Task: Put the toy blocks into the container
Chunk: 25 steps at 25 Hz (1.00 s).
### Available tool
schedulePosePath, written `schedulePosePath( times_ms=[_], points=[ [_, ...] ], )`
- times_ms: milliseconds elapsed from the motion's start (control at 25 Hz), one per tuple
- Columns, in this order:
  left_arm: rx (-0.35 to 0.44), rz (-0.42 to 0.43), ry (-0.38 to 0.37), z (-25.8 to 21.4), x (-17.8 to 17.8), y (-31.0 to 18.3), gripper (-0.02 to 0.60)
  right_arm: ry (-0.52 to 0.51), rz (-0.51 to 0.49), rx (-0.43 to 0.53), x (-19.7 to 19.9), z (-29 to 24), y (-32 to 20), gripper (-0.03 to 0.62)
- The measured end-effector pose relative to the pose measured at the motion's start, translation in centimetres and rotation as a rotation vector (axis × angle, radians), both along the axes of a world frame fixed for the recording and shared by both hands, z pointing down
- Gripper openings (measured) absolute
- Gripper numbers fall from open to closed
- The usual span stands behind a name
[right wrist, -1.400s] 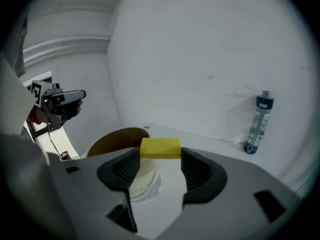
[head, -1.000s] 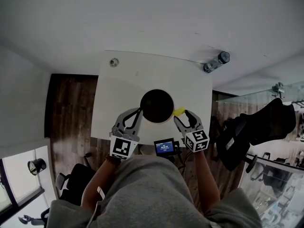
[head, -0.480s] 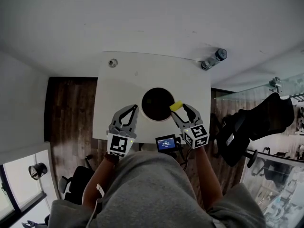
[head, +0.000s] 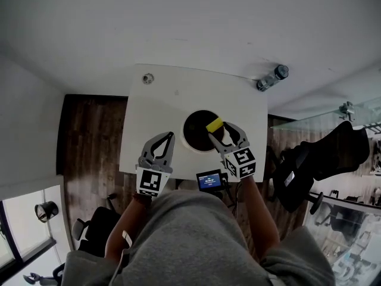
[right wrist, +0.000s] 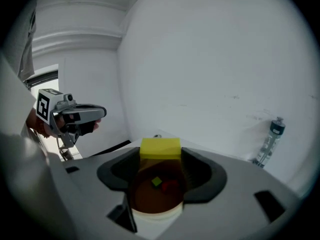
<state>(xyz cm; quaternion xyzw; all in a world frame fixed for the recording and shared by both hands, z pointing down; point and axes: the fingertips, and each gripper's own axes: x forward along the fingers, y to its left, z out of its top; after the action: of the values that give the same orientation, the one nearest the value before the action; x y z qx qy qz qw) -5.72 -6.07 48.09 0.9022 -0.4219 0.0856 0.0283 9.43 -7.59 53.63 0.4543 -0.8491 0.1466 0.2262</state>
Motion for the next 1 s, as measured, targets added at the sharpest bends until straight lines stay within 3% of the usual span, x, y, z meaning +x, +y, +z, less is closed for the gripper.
schedulePosePath(
  times_ms=[640,1000],
  points=[
    [-0.003,-0.012,-0.005,0.1,-0.5,0.7,0.006,0.0,-0.047,-0.036,-1.3,0.8,0.5,0.264],
    [0.011,-0.006,-0.009,-0.2,-0.2,0.7,0.006,-0.035,0.005,0.027,-0.3,-1.1,0.5,0.264]
  ],
)
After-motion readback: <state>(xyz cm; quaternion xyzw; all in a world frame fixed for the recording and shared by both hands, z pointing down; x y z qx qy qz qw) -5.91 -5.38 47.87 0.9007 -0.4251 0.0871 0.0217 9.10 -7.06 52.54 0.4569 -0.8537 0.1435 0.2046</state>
